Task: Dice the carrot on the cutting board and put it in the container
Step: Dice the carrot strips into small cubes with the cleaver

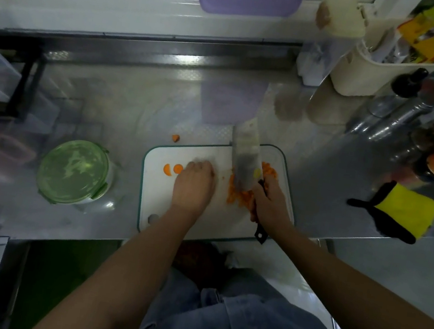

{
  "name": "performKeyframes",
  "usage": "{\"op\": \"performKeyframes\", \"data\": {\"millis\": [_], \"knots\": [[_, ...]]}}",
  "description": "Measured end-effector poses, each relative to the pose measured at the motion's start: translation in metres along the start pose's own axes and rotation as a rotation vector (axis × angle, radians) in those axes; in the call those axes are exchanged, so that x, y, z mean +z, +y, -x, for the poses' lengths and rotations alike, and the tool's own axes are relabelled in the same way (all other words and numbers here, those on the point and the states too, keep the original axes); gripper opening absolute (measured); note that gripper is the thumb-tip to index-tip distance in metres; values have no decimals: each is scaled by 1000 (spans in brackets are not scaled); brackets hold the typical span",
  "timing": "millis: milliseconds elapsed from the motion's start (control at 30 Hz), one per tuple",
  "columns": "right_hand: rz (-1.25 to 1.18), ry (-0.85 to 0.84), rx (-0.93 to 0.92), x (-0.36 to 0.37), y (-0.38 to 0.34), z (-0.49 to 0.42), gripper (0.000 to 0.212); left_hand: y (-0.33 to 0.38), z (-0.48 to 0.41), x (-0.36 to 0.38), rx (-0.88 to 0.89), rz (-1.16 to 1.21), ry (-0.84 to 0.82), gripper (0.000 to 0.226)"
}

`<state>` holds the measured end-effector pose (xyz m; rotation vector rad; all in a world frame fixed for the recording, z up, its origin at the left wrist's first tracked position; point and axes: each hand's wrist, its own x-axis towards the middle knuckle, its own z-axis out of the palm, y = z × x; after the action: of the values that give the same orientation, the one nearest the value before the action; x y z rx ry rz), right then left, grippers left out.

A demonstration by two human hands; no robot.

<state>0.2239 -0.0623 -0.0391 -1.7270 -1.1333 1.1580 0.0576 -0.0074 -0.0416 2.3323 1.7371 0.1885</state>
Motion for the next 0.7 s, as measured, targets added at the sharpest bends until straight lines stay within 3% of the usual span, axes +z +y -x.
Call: {"op": "performKeyframes", "data": {"millis": [100, 233, 300, 433, 700], "knots": [[47, -83, -19, 15, 2, 10, 12, -18, 7, -4, -283, 160, 64, 12], [197, -187, -100, 37, 6, 27, 17, -37, 23, 0, -397, 248, 117, 15], [296, -218, -153, 47, 9, 34, 7, -44, 30, 4, -433, 279, 113, 18], [468, -164, -154, 52, 18, 38, 28, -46, 37, 8, -452, 263, 55, 30], [604, 74, -110, 20, 14, 24, 13, -33, 34, 10, -338, 335, -57, 13]]}}
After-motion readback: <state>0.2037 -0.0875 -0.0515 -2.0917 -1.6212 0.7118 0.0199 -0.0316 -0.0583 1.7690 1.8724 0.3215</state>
